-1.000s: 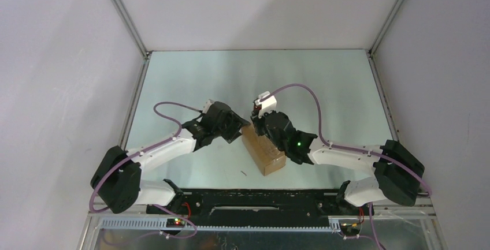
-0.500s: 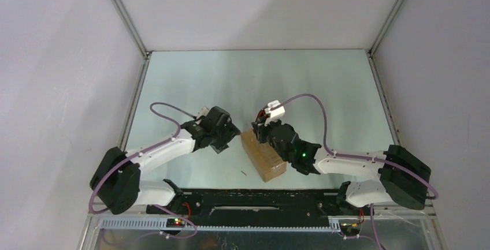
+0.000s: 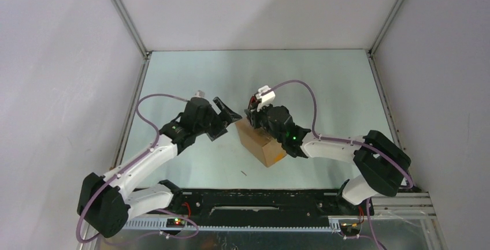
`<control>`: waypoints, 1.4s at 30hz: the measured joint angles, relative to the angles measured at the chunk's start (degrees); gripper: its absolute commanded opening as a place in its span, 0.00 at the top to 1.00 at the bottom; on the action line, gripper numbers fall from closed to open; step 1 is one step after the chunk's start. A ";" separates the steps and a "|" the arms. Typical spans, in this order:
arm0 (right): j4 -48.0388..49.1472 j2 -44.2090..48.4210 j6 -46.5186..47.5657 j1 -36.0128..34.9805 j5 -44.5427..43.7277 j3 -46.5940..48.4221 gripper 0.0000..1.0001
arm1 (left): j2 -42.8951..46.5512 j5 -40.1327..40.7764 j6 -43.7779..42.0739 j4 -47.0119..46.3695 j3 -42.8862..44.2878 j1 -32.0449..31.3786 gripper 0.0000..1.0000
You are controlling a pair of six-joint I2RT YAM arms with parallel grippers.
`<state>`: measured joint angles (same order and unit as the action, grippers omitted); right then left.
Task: Unpack the express box
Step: Cut the express box at the center of the board.
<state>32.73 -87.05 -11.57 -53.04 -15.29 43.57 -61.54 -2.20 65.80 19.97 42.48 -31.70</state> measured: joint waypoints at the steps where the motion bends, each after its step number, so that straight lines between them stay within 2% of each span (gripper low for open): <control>1: -0.02 -0.33 0.15 0.22 0.55 0.44 1.00 | -0.26 -1.14 -0.31 -1.05 -0.09 0.11 0.11; 8: -0.50 1.57 -0.04 0.22 2.49 -0.13 1.00 | -3.52 -6.67 -0.26 -8.48 -1.62 0.24 0.15; 17: 0.09 2.84 -1.51 0.57 5.57 -1.05 1.00 | -6.58 -6.54 1.31 -10.99 -4.52 0.50 0.17; 19: 0.20 2.84 -1.81 0.68 6.36 -1.16 1.00 | -8.26 -6.54 1.79 -12.04 -5.27 0.59 0.19; 22: 0.11 2.73 -1.99 1.01 6.67 -1.60 1.00 | -9.92 -6.82 2.75 -13.79 -5.70 0.72 0.28; 27: -0.02 2.71 -1.97 1.42 6.99 -1.60 1.00 | -10.62 -7.08 5.73 -17.00 -7.13 0.74 0.31; 42: -8.66 1.55 -1.16 0.94 5.40 4.07 1.00 | -9.97 -3.93 10.97 -15.93 -7.26 -0.22 0.45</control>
<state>24.08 -85.49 -12.73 -52.10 -9.89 47.64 -71.50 -6.13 76.77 4.03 35.22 -31.92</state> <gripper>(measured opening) 0.258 0.646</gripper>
